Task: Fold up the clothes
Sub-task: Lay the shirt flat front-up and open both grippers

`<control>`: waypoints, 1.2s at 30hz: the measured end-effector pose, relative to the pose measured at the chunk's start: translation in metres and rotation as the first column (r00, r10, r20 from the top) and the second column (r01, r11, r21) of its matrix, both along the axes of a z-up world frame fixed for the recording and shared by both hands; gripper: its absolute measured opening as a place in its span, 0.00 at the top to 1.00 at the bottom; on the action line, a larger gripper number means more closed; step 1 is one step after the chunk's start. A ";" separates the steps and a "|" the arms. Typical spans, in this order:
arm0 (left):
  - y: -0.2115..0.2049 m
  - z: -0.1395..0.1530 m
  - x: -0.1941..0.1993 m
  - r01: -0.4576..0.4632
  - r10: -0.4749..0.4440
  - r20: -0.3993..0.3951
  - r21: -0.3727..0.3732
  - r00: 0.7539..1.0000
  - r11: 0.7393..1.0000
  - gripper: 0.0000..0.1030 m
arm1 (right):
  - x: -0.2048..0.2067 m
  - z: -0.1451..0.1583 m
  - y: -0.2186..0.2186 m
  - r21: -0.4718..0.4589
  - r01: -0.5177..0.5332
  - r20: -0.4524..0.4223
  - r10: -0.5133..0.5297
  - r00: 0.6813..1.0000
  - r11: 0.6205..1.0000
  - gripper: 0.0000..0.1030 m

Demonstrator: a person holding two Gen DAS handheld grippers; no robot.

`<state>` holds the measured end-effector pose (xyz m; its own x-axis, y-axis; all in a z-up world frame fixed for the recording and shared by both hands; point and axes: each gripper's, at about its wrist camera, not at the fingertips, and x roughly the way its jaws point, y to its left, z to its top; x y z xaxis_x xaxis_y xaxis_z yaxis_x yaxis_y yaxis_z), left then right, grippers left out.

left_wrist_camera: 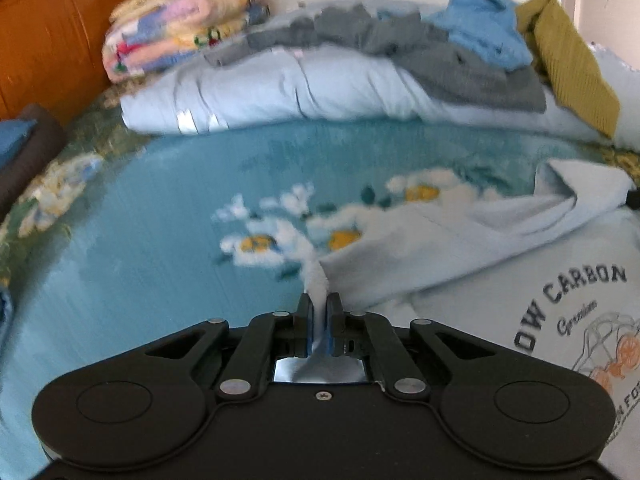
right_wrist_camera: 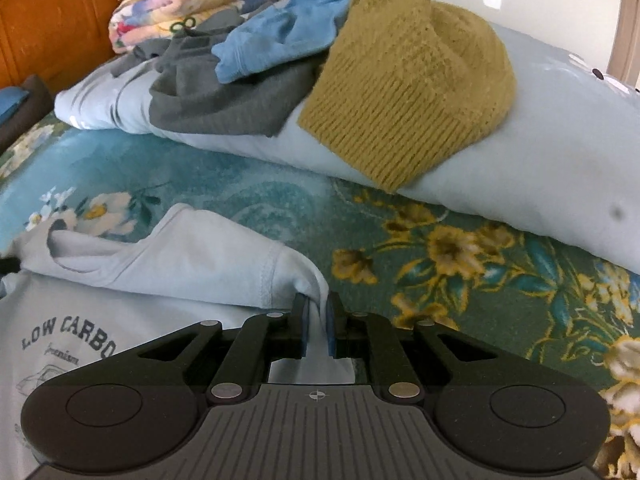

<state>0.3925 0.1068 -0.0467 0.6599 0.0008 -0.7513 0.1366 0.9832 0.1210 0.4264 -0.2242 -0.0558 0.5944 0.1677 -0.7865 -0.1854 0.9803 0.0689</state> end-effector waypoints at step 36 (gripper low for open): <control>-0.090 0.043 -0.314 0.022 0.034 0.201 -0.267 0.979 0.963 0.41 | -0.280 0.041 -0.042 0.316 -0.006 -0.015 0.011 1.000 0.949 0.91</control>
<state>0.0789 0.0167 -0.0032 0.7985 -0.1769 -0.5753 0.1306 0.9840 -0.1213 0.1465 -0.2658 -0.0143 0.5792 0.4142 -0.7021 -0.1898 0.9061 0.3780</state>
